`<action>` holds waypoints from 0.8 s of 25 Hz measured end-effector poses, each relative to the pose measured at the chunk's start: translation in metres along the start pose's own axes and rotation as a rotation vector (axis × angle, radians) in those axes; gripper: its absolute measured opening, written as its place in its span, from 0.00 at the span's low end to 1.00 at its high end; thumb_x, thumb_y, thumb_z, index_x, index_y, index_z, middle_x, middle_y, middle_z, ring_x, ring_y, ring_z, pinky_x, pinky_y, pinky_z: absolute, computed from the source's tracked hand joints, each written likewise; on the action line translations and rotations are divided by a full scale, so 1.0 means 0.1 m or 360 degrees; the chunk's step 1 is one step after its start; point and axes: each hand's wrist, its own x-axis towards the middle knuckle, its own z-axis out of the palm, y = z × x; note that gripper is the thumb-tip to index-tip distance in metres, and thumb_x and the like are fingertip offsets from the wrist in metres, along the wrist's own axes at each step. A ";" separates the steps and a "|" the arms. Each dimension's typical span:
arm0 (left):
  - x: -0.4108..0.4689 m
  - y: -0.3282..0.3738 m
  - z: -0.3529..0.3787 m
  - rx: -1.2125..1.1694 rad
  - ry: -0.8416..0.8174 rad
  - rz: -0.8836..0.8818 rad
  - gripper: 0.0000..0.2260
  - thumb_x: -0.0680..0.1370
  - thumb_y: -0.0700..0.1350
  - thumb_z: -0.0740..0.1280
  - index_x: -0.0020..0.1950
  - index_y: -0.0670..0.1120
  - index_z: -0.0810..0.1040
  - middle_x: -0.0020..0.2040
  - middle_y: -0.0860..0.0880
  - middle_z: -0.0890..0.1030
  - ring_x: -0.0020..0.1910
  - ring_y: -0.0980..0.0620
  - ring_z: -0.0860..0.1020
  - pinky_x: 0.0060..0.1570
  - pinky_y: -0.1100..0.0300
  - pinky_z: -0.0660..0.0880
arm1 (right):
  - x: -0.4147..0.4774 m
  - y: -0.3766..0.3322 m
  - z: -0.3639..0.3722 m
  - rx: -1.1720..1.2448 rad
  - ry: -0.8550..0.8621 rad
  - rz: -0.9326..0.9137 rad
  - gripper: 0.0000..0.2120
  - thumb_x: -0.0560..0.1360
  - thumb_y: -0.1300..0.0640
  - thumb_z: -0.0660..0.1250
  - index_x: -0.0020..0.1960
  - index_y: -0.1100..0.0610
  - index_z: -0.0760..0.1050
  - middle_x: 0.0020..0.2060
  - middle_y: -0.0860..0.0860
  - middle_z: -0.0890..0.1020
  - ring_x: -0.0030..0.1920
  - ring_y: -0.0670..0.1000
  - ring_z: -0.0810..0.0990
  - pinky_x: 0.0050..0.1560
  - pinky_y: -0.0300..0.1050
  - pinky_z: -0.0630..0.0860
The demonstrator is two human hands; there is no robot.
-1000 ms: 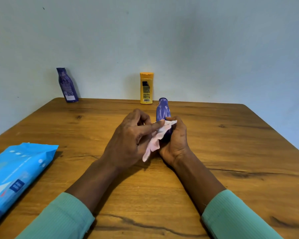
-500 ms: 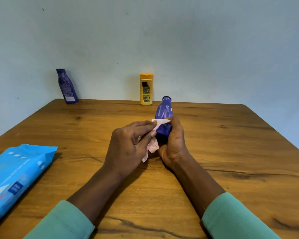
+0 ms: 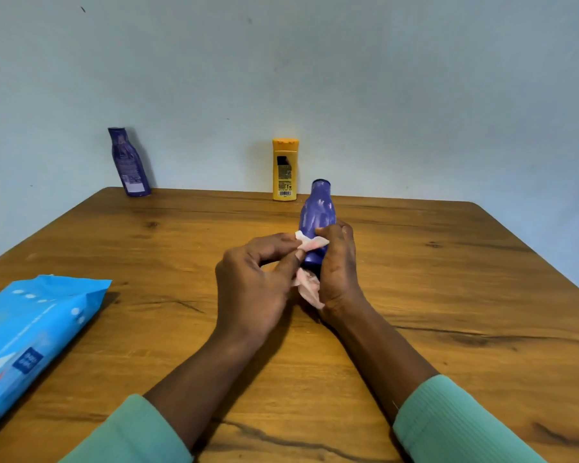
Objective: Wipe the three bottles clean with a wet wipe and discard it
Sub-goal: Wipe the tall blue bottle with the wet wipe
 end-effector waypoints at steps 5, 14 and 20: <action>0.25 0.05 -0.15 -0.0521 0.0196 -0.0388 0.06 0.72 0.37 0.80 0.48 0.41 0.88 0.44 0.49 0.89 0.43 0.56 0.87 0.46 0.55 0.85 | -0.14 -0.02 0.06 -0.0492 -0.0475 -0.0192 0.17 0.70 0.54 0.63 0.59 0.55 0.73 0.51 0.61 0.82 0.45 0.58 0.82 0.43 0.54 0.78; 0.29 -0.06 -0.26 -0.0228 0.0314 -0.0091 0.06 0.76 0.42 0.77 0.52 0.51 0.88 0.50 0.53 0.88 0.50 0.58 0.86 0.54 0.54 0.84 | -0.31 -0.01 0.15 -0.0566 -0.0430 -0.0226 0.15 0.76 0.49 0.64 0.56 0.58 0.75 0.45 0.60 0.82 0.38 0.57 0.80 0.34 0.46 0.77; -0.06 0.02 -0.07 0.0139 -0.0255 0.0280 0.09 0.76 0.41 0.77 0.56 0.49 0.89 0.47 0.52 0.82 0.50 0.58 0.81 0.45 0.69 0.78 | -0.17 -0.07 0.07 0.0029 -0.0071 -0.0103 0.25 0.84 0.37 0.56 0.65 0.56 0.76 0.57 0.63 0.85 0.53 0.59 0.85 0.55 0.61 0.84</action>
